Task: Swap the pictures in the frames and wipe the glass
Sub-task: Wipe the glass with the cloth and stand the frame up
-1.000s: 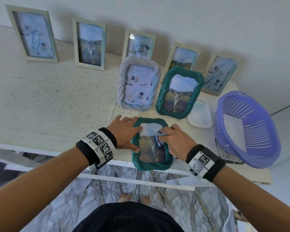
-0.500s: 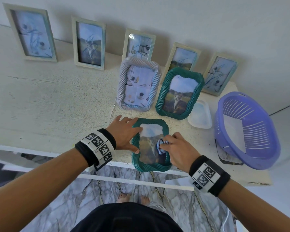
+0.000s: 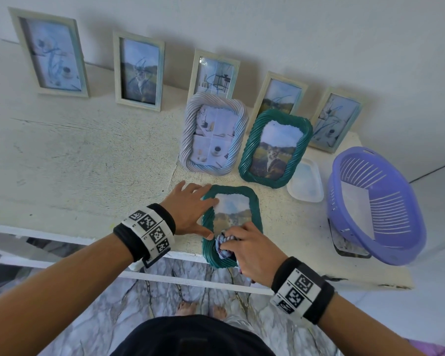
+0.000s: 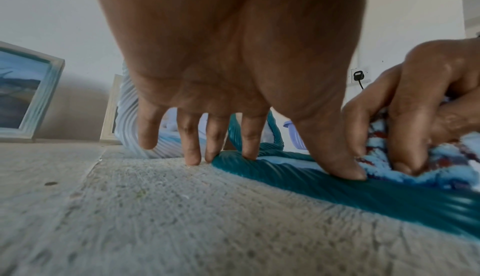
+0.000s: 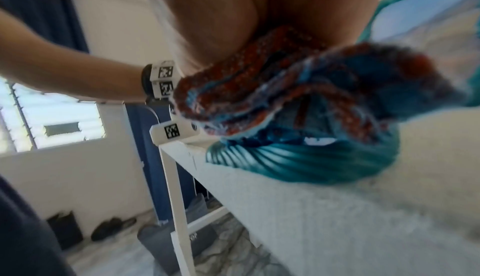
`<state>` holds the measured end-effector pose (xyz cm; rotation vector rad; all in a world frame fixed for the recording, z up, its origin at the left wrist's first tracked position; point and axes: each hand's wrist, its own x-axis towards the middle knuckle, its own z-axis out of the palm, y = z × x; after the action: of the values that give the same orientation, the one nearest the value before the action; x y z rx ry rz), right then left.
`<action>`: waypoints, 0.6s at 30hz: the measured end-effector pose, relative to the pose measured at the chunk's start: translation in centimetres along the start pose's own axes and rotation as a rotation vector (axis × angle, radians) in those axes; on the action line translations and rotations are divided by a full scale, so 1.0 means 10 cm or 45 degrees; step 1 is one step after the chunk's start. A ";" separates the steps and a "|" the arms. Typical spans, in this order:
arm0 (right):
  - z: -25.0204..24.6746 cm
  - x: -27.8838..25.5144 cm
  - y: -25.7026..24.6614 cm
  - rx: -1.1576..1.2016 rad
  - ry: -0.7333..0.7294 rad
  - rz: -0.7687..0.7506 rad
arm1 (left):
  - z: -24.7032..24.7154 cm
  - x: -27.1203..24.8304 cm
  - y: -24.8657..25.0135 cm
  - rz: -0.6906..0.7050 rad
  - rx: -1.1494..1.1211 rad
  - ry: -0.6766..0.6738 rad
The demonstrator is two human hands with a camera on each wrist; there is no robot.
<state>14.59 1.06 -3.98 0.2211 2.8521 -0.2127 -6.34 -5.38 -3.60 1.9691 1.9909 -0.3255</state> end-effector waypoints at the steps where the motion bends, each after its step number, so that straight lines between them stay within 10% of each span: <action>1: -0.01 0.05 0.03 -0.019 -0.015 0.009 | 0.00 -0.01 0.00 0.002 0.008 0.007; 18: -0.34 0.74 0.26 0.051 0.059 0.364 | 0.07 -0.02 -0.03 -0.017 -0.116 0.030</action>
<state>7.12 5.14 -3.16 0.6428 2.8192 -0.2077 -6.60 -5.79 -4.17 1.9129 1.9975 -0.2116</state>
